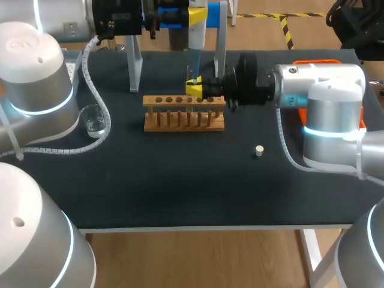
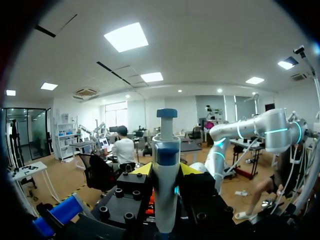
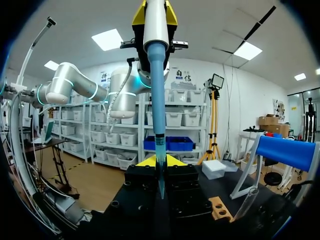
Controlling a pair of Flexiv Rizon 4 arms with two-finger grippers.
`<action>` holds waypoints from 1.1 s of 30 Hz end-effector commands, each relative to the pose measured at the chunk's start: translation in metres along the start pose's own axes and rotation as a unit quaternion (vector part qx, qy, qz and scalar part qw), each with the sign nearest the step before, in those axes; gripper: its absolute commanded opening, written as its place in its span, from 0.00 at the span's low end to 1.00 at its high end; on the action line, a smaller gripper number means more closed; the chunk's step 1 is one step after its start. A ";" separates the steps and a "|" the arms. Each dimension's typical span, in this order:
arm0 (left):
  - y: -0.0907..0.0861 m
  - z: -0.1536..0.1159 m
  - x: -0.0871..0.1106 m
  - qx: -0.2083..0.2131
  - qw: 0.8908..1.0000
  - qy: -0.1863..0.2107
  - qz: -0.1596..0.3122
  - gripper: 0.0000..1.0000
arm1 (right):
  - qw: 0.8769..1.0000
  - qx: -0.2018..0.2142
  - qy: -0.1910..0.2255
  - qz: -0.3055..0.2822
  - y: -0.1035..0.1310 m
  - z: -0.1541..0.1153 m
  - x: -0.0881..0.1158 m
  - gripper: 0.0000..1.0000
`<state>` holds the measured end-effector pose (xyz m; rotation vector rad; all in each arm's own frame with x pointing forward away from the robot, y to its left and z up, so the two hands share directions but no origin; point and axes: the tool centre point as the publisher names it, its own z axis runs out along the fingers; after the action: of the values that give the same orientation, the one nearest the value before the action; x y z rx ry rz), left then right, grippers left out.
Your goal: Invert the test tube, pick up the pipette, mount the tip to pipette, aspirate from beaker and dispense into the tube, eject the tip, return the pipette, and cap with the stopper.
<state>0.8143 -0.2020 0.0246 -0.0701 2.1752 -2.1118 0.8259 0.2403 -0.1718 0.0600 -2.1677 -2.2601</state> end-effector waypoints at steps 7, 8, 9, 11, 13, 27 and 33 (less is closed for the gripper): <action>0.009 0.000 0.000 -0.002 1.000 0.001 -0.001 0.00 | 1.000 0.017 0.005 0.010 -0.006 -0.002 0.005 1.00; 0.009 0.000 0.000 -0.002 1.000 0.001 -0.001 0.00 | 1.000 0.019 0.007 0.011 -0.008 -0.002 0.006 1.00; 0.009 0.000 0.000 -0.002 1.000 0.001 -0.001 0.00 | 1.000 0.021 0.007 0.012 -0.011 -0.003 0.006 1.00; 0.009 0.000 0.000 -0.002 1.000 0.001 -0.001 0.00 | 1.000 0.025 0.008 0.012 -0.014 -0.005 0.007 1.00; 0.009 0.000 0.000 -0.002 1.000 0.001 -0.001 0.00 | 0.999 0.029 0.010 0.012 -0.017 -0.008 0.008 1.00; 0.009 0.000 0.000 -0.002 1.000 0.001 -0.001 0.00 | 0.998 0.057 0.016 0.020 -0.046 -0.046 0.013 1.00; 0.009 0.000 0.000 -0.002 1.000 0.001 -0.001 0.00 | 0.998 0.064 0.019 0.019 -0.054 -0.062 0.014 1.00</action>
<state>0.8143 -0.2022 0.0152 -0.0721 2.1813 -2.1090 0.8167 0.1906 -0.2279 0.0520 -2.2744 -2.0828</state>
